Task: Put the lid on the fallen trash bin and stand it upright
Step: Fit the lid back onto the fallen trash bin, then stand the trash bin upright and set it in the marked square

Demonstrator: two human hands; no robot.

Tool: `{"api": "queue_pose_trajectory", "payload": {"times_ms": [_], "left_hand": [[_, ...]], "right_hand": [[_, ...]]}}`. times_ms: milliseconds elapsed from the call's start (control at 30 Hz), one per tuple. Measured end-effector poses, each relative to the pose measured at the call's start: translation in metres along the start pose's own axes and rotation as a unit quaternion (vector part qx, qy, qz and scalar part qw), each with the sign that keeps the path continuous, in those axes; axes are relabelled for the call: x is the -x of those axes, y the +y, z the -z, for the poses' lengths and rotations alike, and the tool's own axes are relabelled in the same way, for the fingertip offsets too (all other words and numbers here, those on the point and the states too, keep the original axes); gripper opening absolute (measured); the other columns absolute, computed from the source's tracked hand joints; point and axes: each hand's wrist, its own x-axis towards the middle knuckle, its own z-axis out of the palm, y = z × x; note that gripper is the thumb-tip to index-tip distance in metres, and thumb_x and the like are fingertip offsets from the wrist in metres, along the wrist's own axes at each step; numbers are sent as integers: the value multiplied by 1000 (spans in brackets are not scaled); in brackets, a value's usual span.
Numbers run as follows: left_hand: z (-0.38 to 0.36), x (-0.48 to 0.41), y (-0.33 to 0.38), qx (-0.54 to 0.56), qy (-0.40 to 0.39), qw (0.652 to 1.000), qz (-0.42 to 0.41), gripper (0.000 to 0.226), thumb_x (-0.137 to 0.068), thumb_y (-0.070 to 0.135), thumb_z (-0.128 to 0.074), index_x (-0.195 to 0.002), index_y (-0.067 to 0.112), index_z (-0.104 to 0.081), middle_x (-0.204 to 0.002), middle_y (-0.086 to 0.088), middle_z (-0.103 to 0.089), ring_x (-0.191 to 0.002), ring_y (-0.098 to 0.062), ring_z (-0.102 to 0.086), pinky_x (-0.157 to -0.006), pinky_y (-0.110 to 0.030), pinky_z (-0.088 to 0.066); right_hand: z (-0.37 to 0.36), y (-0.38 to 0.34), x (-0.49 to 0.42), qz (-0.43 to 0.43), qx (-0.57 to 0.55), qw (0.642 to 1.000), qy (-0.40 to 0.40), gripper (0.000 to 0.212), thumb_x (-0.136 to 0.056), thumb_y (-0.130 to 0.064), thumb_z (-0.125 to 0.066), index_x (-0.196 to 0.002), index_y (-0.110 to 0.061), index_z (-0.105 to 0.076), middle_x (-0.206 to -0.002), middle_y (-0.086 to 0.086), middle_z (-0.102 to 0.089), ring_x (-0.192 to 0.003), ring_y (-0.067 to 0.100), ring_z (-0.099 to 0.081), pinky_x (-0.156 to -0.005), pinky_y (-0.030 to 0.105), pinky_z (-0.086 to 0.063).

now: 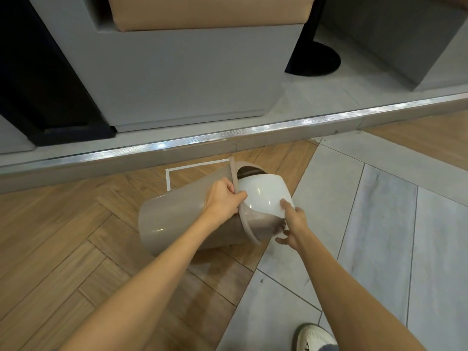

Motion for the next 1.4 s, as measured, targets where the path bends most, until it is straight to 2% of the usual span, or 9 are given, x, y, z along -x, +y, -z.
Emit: {"api": "queue_pose_trajectory", "payload": {"times_ms": [233, 467, 600, 833, 1000, 1100, 1200, 1300, 1400], "left_hand": [[35, 15, 6, 83, 19, 996, -18, 21, -86, 14, -65, -75, 12, -47, -61, -2, -55, -49, -12, -51, -41, -12, -41], [62, 22, -13, 209, 38, 977, -6, 26, -83, 8, -68, -68, 12, -48, -56, -3, -55, -44, -10, -47, -41, -15, -40], [77, 27, -31, 286, 43, 957, 2, 27, -86, 5, -65, -66, 13, -49, -48, 5, -52, -39, -4, -43, -38, -14, -35], [84, 49, -71, 426, 32, 900, 83, 35, -91, 5, -58, -65, 20, -40, -59, 0, -57, -49, -8, -45, -36, -16, -35], [92, 67, -85, 398, -91, 905, 120, 7, -90, 11, -63, -93, 13, -57, -82, -7, -70, -63, -13, -64, -55, -23, -56], [105, 64, -87, 279, -149, 934, 165, 35, -87, 27, -69, -114, 9, -55, -93, -8, -71, -79, -19, -71, -72, -34, -59], [122, 49, -81, 218, -114, 953, 179, 61, -82, 51, -67, -127, 16, -45, -117, -9, -65, -103, -27, -68, -83, -44, -57], [134, 28, -63, 166, -5, 979, 119, 84, -77, 67, -61, -145, 26, -32, -140, -4, -51, -120, -27, -57, -100, -51, -48], [130, 10, -41, 122, 31, 991, 35, 78, -85, 63, -53, -149, 24, -33, -144, 3, -44, -130, -17, -45, -107, -39, -38]], "right_hand": [[2, -36, 27, -1, -14, 994, -105, 52, -86, -61, -55, -124, -26, -48, -117, 8, -57, -103, 31, -55, -80, 53, -48], [-2, -63, 51, 50, 59, 987, -139, 68, -77, -69, -59, -131, -30, -44, -127, 6, -52, -118, 34, -49, -98, 66, -38], [-11, -74, 71, 90, 78, 976, -184, 54, -78, -67, -60, -120, -33, -55, -118, 2, -62, -106, 27, -57, -74, 51, -48], [-38, -84, 94, 234, 169, 934, -209, 36, -88, -54, -57, -121, -41, -54, -115, -11, -60, -99, 11, -58, -73, 31, -46], [-43, -86, 94, 277, 209, 906, -242, 17, -87, -51, -61, -104, -50, -59, -115, -12, -62, -104, 12, -60, -79, 29, -47], [-44, -88, 93, 286, 226, 897, -251, 38, -85, -51, -64, -122, -42, -58, -120, -10, -62, -105, 11, -60, -82, 28, -47], [-45, -85, 94, 293, 231, 894, -246, 57, -86, -54, -62, -138, -35, -49, -131, -8, -56, -108, 11, -57, -81, 27, -45], [-47, -74, 90, 316, 177, 922, -133, 81, -82, -69, -55, -149, -29, -32, -147, -2, -40, -129, 20, -45, -99, 36, -39], [-46, -55, 92, 262, 24, 964, 36, 84, -73, -75, -43, -143, -28, -39, -144, 2, -45, -132, 26, -44, -107, 50, -38]]}}
